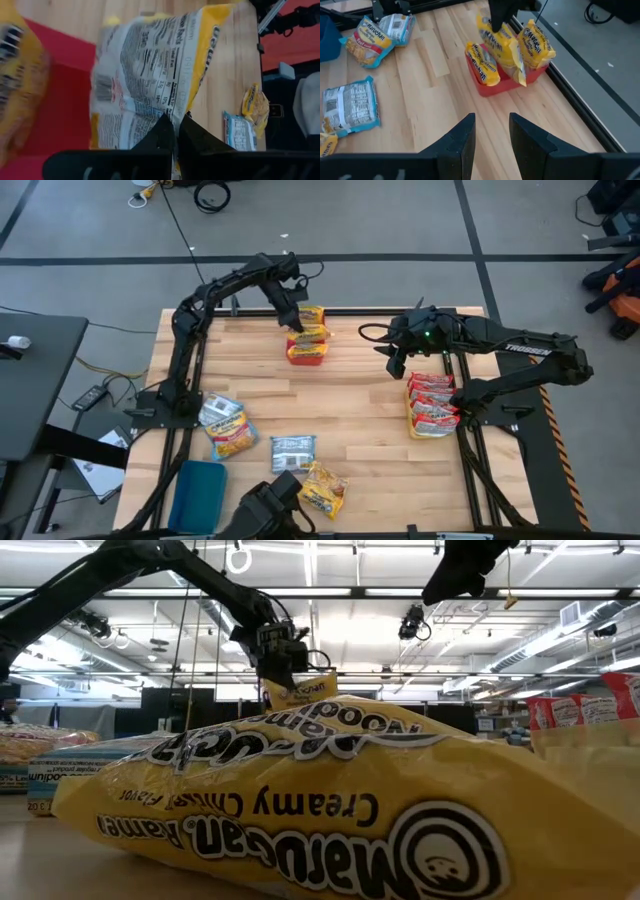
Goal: Sort Maruchan noodles
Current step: Put the yellow noodle pack into the pink bin
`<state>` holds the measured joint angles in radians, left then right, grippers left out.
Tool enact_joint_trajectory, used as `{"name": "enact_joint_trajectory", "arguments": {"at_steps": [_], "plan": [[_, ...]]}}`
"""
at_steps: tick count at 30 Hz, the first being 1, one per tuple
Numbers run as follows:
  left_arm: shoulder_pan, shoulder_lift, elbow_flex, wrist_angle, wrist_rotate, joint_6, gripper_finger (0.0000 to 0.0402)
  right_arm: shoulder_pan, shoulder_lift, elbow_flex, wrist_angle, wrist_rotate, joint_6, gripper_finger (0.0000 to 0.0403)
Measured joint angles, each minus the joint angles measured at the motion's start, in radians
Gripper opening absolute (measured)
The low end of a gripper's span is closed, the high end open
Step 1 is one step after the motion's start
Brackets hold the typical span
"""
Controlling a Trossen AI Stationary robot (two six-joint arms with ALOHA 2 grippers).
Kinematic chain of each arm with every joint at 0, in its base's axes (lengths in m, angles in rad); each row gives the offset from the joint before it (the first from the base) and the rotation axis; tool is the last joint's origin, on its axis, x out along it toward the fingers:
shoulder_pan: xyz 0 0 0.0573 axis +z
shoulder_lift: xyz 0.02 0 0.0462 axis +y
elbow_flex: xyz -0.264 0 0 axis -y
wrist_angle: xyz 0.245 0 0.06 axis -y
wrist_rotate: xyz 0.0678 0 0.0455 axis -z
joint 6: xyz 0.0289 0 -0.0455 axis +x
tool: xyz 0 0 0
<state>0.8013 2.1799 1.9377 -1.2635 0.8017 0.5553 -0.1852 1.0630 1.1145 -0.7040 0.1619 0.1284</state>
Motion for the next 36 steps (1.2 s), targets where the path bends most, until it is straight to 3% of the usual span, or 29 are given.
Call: {"name": "enact_joint_trajectory", "arguments": {"at_steps": [7,17,21,24,36], "plan": [[-0.001,0.069,-0.001,-0.04,-0.043,0.002,0.0008,0.0,-0.008,0.0,-0.009,-0.032,0.037,0.0124],[0.054,0.05,0.0,-0.174,-0.098,0.002,0.0008,0.0,-0.018,0.0,-0.032,-0.055,0.055,0.0124],[0.052,0.051,0.0,-0.185,-0.145,-0.069,0.0008,-0.007,-0.018,0.0,-0.032,-0.055,0.053,0.0124],[0.027,0.051,0.0,-0.164,-0.183,-0.112,0.0008,-0.018,-0.018,0.0,-0.032,-0.053,0.053,0.0124],[-0.127,0.051,0.0,0.007,-0.179,-0.18,0.0013,-0.057,-0.014,0.0,-0.03,0.011,0.055,0.0124]]}}
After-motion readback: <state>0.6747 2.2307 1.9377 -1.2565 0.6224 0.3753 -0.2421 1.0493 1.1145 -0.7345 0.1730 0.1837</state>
